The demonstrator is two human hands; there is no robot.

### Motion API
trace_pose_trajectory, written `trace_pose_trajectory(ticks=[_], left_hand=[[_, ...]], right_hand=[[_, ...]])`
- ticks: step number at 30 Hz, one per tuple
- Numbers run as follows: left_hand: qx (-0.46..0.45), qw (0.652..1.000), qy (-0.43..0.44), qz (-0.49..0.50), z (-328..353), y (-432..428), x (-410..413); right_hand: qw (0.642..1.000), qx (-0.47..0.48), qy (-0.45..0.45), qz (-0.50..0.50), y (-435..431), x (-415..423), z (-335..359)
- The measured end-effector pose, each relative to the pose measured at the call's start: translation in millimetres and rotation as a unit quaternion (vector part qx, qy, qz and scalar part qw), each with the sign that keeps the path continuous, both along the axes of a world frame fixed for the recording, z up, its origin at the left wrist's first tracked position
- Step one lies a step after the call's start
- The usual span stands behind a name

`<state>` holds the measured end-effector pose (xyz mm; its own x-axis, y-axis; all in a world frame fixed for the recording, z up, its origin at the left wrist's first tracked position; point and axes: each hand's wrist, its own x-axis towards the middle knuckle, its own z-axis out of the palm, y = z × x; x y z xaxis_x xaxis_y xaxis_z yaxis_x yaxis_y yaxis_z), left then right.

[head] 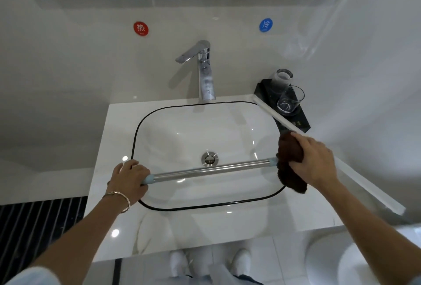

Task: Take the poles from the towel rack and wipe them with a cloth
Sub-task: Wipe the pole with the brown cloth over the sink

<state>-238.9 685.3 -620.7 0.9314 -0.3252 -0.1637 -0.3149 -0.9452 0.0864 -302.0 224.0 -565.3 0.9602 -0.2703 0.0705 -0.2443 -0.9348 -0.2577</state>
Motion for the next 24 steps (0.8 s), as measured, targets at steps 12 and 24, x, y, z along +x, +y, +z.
trace_pose_trajectory(ticks=[12, 24], left_hand=[[0.05, 0.998, 0.04, 0.019, 6, -11, 5], [0.087, 0.992, 0.091, 0.028, 7, -32, 13]], right_hand=[[0.994, 0.098, -0.001, 0.04, 19, -5, -14], [0.986, 0.027, -0.022, 0.164, 115, 16, -21]])
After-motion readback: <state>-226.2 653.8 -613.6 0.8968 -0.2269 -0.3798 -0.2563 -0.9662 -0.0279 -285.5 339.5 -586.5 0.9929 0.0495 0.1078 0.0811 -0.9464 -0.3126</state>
